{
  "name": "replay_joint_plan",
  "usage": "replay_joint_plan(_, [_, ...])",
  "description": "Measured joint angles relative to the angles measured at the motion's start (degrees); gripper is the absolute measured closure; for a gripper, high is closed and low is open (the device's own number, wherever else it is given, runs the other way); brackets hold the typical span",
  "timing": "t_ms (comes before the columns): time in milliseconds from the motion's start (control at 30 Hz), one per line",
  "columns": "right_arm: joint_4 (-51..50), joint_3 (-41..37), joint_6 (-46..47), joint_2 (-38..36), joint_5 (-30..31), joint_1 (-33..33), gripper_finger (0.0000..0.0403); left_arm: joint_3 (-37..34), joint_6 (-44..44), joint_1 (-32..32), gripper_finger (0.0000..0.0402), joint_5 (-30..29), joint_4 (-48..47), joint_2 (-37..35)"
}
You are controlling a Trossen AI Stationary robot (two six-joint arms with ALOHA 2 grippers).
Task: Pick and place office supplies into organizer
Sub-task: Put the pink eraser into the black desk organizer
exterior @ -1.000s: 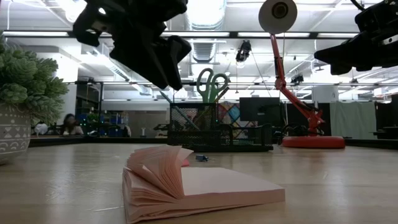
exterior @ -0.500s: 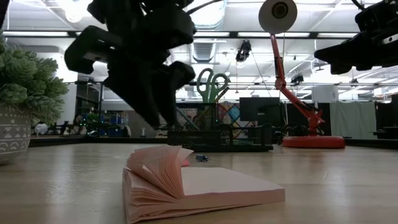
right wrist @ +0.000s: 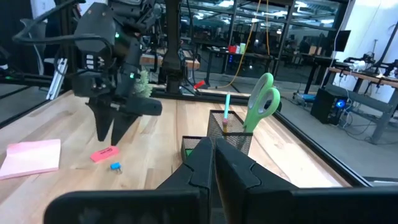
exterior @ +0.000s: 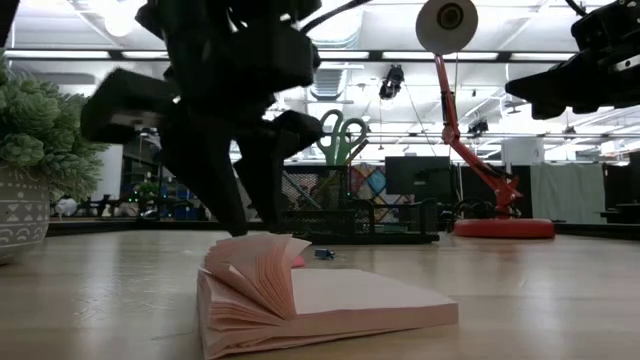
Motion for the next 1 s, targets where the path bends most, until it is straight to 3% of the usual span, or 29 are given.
replay_joint_plan(567, [-0.02,0.00,0.17,0.00,0.00,0.02,0.0394,0.02,5.07,0.26,0.0256,-0.58,0.74,0.48])
replay_joint_plan(1000, [-0.17,-0.04,0.17,0.03,0.00,0.00,0.0394,2.96,5.10,0.35,0.0256,-1.67,0.08,5.26])
